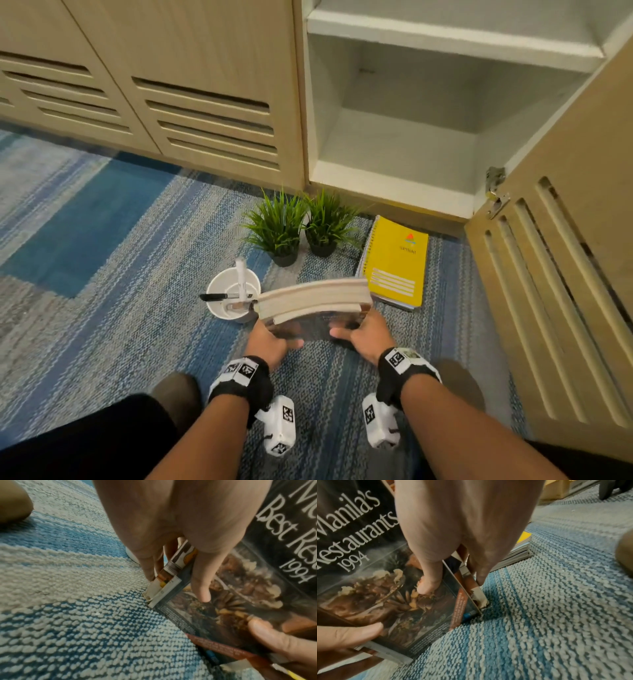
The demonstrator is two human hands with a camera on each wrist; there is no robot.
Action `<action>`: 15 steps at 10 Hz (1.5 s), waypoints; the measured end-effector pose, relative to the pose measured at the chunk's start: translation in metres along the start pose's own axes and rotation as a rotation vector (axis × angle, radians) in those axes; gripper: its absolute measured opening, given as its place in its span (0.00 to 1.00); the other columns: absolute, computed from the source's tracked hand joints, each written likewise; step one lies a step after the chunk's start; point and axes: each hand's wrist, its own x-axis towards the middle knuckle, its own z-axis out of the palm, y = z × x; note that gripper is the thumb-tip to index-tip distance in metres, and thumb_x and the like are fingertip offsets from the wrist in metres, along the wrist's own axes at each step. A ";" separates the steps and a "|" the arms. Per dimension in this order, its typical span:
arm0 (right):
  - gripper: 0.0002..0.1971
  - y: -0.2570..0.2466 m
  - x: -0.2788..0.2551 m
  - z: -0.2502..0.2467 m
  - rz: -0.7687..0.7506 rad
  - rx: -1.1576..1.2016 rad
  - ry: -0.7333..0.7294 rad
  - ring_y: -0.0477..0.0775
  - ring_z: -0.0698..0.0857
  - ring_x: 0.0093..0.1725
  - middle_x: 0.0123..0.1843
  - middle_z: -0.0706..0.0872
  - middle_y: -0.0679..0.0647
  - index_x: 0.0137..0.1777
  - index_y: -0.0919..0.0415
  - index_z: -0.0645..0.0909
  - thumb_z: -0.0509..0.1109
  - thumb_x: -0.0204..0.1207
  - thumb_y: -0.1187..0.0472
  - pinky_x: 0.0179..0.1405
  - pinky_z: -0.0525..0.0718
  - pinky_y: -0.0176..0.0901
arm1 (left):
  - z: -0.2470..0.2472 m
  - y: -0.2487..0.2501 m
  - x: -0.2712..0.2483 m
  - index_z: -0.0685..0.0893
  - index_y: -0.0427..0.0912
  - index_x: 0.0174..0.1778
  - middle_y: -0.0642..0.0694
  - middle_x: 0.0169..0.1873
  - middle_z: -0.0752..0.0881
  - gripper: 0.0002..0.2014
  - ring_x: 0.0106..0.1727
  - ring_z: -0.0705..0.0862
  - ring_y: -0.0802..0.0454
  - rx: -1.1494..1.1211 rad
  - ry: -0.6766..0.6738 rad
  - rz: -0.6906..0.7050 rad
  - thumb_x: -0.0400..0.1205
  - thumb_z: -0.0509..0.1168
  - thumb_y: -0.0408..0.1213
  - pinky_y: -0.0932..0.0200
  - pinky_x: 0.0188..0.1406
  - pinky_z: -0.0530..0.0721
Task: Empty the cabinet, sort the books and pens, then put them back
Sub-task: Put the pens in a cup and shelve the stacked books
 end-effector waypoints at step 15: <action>0.13 -0.432 0.053 -0.369 -0.029 -0.144 0.394 0.45 0.78 0.36 0.55 0.80 0.52 0.38 0.52 0.75 0.76 0.76 0.52 0.30 0.79 0.33 | 0.179 0.553 0.073 0.79 0.38 0.50 0.44 0.44 0.84 0.23 0.38 0.83 0.49 0.422 -0.090 0.406 0.73 0.77 0.52 0.59 0.40 0.77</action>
